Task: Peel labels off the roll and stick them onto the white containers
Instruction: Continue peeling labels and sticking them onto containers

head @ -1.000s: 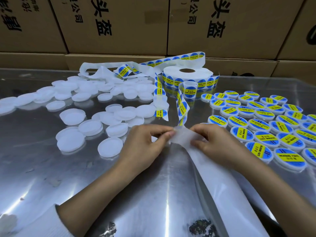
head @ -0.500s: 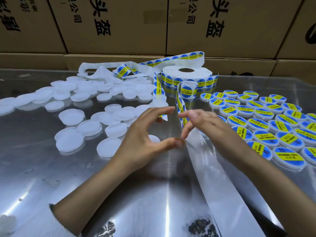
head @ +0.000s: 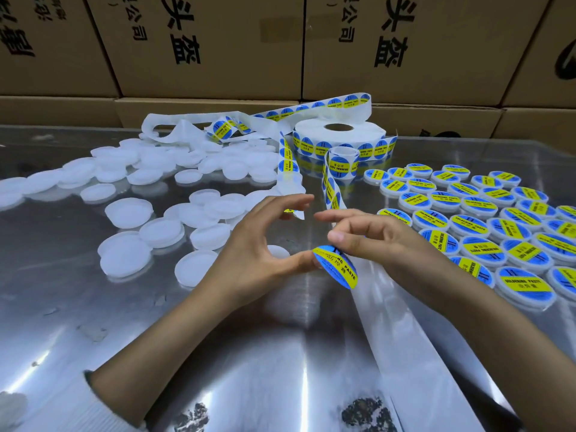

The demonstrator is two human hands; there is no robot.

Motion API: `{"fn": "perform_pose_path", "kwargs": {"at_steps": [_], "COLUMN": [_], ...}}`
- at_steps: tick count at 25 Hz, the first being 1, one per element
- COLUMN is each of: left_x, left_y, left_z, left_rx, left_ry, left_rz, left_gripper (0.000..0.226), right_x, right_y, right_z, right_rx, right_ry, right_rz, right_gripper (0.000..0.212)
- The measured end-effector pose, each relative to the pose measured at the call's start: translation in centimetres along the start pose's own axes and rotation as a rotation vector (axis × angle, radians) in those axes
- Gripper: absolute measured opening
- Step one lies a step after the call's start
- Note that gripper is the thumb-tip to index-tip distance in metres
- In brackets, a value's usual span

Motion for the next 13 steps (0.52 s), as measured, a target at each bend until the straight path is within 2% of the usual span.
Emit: {"fn": "perform_pose_path", "kwargs": {"at_steps": [4, 7, 13], "left_x": [0.1, 0.0, -0.2], "left_y": [0.0, 0.0, -0.1], "left_z": [0.0, 0.1, 0.3], "left_rx": [-0.012, -0.004, 0.016], "left_ry": [0.003, -0.037, -0.106], "left_rz": [0.008, -0.005, 0.010], "left_gripper": [0.059, 0.058, 0.057], "right_x": [-0.3, -0.5, -0.7], "right_y": [0.1, 0.2, 0.0], "right_z": [0.1, 0.0, 2.0], "right_rx": [0.045, 0.104, -0.032], "right_ry": [-0.025, -0.009, -0.056], "right_rz": [-0.028, -0.055, -0.004], "right_gripper": [0.023, 0.014, 0.024]}}
Point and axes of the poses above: each hand's wrist, its own y-axis away from the middle knuckle, its own z-axis out of the back of the hand, x = y × z, the point moved 4 cm from there along -y, towards the middle knuckle, and after that the axes turned 4 degrees about x, right-handed, at the moved point
